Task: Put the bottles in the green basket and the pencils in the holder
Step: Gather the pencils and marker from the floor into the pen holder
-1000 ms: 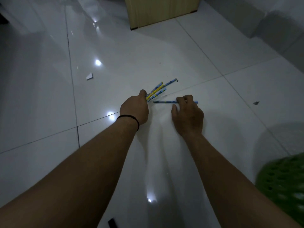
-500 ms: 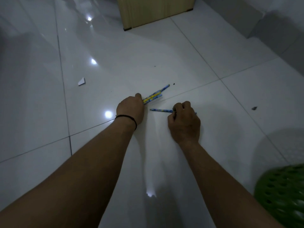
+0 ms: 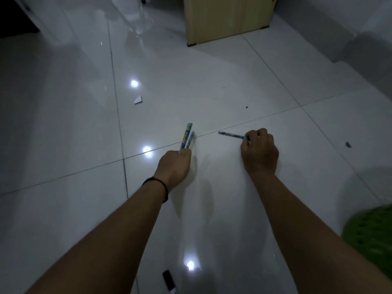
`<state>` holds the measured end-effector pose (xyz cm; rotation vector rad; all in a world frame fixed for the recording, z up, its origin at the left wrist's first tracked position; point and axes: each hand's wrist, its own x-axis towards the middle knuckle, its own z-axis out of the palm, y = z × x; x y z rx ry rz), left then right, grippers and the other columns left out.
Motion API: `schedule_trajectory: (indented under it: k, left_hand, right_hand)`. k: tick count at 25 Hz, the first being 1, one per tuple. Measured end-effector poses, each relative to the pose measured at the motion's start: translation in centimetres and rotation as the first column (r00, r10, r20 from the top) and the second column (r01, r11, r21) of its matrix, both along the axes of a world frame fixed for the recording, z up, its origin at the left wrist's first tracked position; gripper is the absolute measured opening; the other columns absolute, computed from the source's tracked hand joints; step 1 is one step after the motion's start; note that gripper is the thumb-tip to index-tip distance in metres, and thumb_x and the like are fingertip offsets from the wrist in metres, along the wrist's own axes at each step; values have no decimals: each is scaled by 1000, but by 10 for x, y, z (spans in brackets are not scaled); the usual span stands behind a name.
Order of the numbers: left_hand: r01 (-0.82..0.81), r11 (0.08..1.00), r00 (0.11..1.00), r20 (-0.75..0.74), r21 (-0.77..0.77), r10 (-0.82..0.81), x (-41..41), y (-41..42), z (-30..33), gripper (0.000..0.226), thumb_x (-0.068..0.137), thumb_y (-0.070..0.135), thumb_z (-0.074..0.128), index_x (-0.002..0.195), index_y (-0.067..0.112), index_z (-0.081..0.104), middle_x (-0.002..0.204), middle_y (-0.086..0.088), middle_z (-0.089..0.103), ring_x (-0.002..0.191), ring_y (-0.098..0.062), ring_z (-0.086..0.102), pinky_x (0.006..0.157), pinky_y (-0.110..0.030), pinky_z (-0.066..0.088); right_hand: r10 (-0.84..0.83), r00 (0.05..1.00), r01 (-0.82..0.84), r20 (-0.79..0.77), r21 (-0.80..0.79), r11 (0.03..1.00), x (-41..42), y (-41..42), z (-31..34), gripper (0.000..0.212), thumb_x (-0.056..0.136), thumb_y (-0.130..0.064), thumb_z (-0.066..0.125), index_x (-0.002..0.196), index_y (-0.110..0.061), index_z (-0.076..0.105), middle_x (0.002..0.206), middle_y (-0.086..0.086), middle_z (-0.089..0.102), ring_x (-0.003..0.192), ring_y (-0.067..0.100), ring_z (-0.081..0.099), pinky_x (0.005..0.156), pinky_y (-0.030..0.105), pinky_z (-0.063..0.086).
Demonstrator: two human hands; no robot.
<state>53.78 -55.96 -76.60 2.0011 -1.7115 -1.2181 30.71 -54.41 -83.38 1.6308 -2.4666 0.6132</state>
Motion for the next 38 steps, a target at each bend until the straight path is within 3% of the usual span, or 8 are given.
schedule_trajectory:
  k: [5, 9, 14, 18, 20, 23, 29, 38]
  left_hand:
    - [-169, 984, 968, -176, 64, 178, 38, 56, 13, 47, 100, 41, 44, 65, 14, 58, 53, 0, 47, 50, -18, 43, 54, -27, 38]
    - [-130, 959, 926, -316, 252, 208, 82, 84, 47, 26, 102, 22, 41, 113, 19, 65, 58, -1, 48, 45, -13, 43, 38, -18, 38]
    - [-87, 970, 881, -437, 226, 181, 128, 116, 92, 23, 102, 25, 40, 114, 23, 59, 58, 3, 39, 42, -10, 30, 43, -21, 35]
    - [-201, 919, 776, -516, 340, 361, 122, 155, 99, 45, 97, 54, 45, 84, 13, 59, 45, 8, 32, 37, -10, 27, 39, -20, 31]
    - [-197, 918, 754, -545, 345, 367, 116, 174, 96, 48, 94, 59, 47, 92, 16, 68, 47, 8, 28, 39, -10, 25, 39, -20, 29]
    - [-94, 940, 721, -629, 327, 291, 104, 188, 99, 44, 89, 62, 55, 102, 24, 74, 51, 9, 25, 43, -10, 24, 41, -20, 27]
    - [54, 979, 790, -609, 196, 79, 87, 194, 106, 34, 92, 49, 59, 83, 18, 72, 58, 5, 36, 45, -11, 30, 42, -22, 28]
    - [483, 837, 853, -357, 258, -382, 107, 203, 94, 46, 93, 56, 51, 71, 17, 46, 58, 1, 45, 42, -10, 42, 50, -27, 52]
  right_hand:
    - [76, 994, -74, -78, 39, 997, 35, 50, 7, 16, 95, -22, 55, 85, -11, 59, 88, 11, 55, 72, 32, 54, 49, 36, 44]
    - [306, 937, -274, -170, 191, 943, 89, 101, 28, 15, 96, -15, 55, 82, -10, 57, 82, 12, 57, 60, 33, 58, 46, 39, 46]
    - [159, 958, -223, 237, 274, 936, 159, 148, 78, 19, 96, -26, 51, 93, -14, 64, 94, 5, 67, 84, 27, 62, 66, 34, 47]
    - [82, 777, -201, 624, 122, 972, 188, 173, 141, 16, 90, -31, 64, 77, -22, 69, 72, -10, 68, 70, 11, 64, 64, 28, 52]
    - [108, 701, -218, 704, 67, 974, 194, 193, 164, 16, 90, -31, 66, 76, -23, 69, 68, -11, 66, 65, 5, 63, 64, 29, 54]
    - [122, 628, -212, 768, 18, 977, 198, 227, 180, 15, 91, -29, 66, 79, -21, 71, 69, -7, 68, 67, 12, 68, 66, 39, 59]
    - [94, 686, -155, 721, 18, 988, 199, 261, 183, 15, 91, -27, 65, 79, -20, 73, 70, -9, 70, 63, 4, 64, 59, 25, 51]
    - [-9, 524, 44, 852, -16, 999, 161, 229, 205, 44, 99, -46, 46, 132, -20, 58, 133, -1, 60, 120, 19, 57, 102, 50, 48]
